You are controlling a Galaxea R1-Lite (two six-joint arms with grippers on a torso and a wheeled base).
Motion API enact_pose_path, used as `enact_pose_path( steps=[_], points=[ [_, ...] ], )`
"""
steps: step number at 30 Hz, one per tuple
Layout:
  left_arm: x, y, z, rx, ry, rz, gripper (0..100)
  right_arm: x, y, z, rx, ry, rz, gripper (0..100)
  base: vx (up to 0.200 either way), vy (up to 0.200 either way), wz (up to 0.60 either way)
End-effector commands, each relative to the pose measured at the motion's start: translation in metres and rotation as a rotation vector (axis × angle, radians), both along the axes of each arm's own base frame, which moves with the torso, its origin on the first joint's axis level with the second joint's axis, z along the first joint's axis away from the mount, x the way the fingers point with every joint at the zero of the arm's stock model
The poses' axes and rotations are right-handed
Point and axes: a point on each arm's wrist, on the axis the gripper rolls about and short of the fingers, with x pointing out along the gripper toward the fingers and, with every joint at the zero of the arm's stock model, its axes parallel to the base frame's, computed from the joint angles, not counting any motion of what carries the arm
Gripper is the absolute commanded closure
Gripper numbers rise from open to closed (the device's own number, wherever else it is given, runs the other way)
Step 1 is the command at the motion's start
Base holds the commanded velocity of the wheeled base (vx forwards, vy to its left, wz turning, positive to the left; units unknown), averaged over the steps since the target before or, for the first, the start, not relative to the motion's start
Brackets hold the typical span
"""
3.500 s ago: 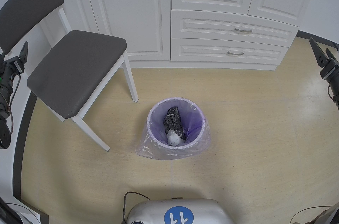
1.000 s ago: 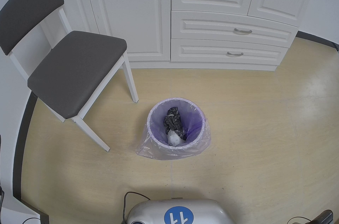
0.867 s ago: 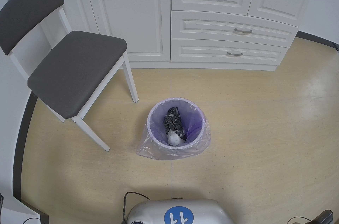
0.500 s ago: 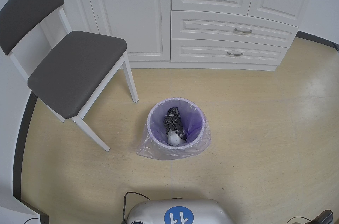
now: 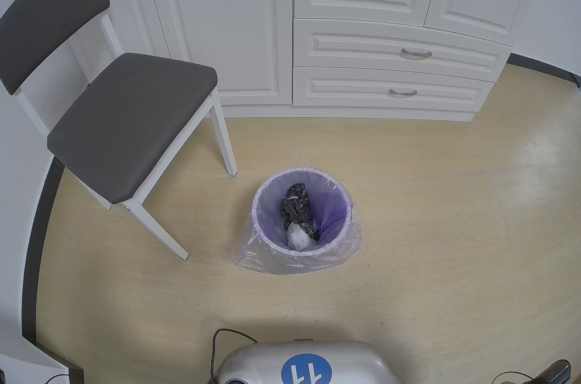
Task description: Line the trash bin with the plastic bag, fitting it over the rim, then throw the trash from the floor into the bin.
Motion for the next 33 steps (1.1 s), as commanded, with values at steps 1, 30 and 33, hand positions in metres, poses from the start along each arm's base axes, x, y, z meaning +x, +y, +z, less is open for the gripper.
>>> enact_pose_path(
  steps=[1,30,33],
  points=[
    [-0.006,0.001,-0.002,0.000,-0.035,0.014,0,-0.003,0.000,0.000,-0.003,-0.020,-0.011,0,0.000,0.000,0.00],
    [0.039,0.006,-0.092,-0.012,0.392,0.250,0,0.047,0.000,-0.070,-0.148,0.175,-0.153,0,0.000,0.000,0.00],
    [0.039,0.006,-0.097,-0.020,0.442,0.242,0,0.051,0.000,-0.076,-0.152,0.244,-0.145,0,0.000,0.000,0.00]
  ],
)
